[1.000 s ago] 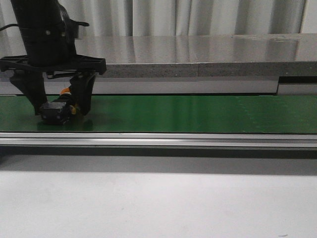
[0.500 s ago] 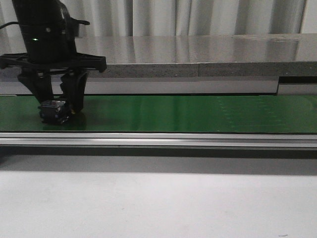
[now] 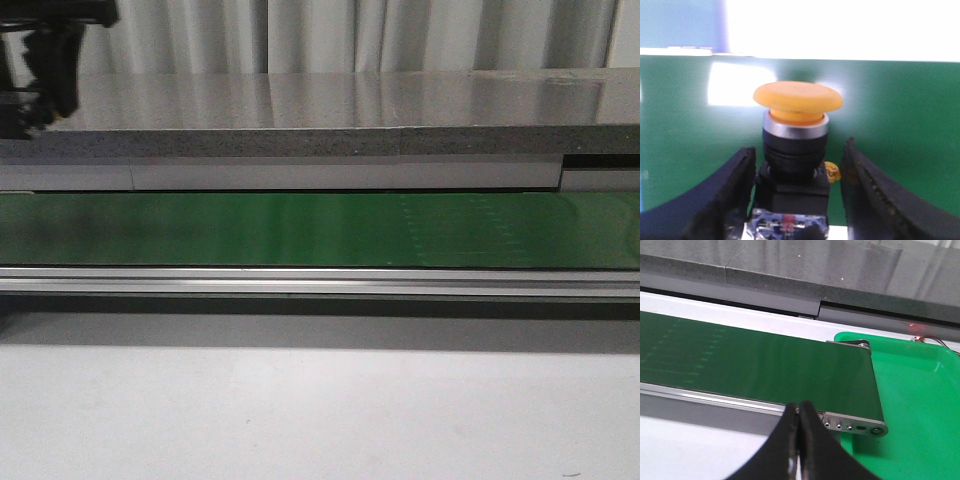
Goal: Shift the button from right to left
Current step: 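Lift the button with the left gripper and release it in the blue tray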
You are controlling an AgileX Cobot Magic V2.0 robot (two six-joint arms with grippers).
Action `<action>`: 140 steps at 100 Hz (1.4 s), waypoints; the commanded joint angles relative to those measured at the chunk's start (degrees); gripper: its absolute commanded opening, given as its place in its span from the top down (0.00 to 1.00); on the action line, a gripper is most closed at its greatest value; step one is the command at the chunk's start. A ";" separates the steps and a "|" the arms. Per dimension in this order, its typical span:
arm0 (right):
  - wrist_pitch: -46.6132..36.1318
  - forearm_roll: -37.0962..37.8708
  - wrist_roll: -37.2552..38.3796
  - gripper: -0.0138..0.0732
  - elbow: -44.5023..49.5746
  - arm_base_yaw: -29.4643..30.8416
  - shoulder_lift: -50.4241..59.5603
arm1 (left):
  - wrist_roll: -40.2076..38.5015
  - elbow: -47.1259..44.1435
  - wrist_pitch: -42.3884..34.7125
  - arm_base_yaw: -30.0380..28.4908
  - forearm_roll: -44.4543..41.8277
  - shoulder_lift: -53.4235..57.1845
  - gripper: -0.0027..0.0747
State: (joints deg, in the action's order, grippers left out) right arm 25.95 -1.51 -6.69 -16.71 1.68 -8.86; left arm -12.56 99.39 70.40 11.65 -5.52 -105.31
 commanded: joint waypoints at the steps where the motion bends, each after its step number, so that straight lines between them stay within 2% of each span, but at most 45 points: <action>1: -4.42 0.44 -0.16 0.91 -1.43 -0.16 -0.57 | 2.52 1.95 1.46 -4.97 -0.89 4.17 0.58; 26: -4.42 0.44 -0.16 0.91 -1.43 -0.16 -0.57 | 8.41 1.95 2.42 -18.31 0.68 3.62 0.58; 41: -4.42 0.44 -0.16 0.91 -1.43 -0.16 -0.57 | 14.79 1.95 2.42 -23.74 0.80 2.14 0.58; 52: -4.42 0.44 -0.16 0.91 -1.43 -0.16 -0.57 | 15.59 1.95 2.42 -26.25 0.91 0.29 0.58; 70: -4.42 0.44 -0.16 0.91 -1.43 -0.16 -0.57 | 20.50 1.36 1.24 -27.83 0.46 -3.31 0.58; 94: -4.42 0.44 -0.16 0.91 -1.43 -0.16 -0.57 | 20.48 1.04 -2.02 -28.45 0.64 -9.59 0.58; 120: -4.42 0.44 -0.16 0.91 -1.43 -0.16 -0.57 | 20.52 1.04 -1.78 -28.54 0.90 -15.27 0.57; 127: -4.42 0.44 -0.16 0.91 -1.43 -0.16 -0.57 | 20.61 1.04 -1.66 -28.54 0.90 -15.32 0.52; 140: -4.42 0.44 -0.16 0.91 -1.43 -0.16 -0.57 | 20.90 1.04 -1.66 -28.54 0.93 -15.32 0.34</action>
State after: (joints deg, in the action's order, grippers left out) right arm 25.95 -1.51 -6.69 -16.71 1.68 -8.86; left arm 8.13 99.20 68.85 -16.54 -4.73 -124.09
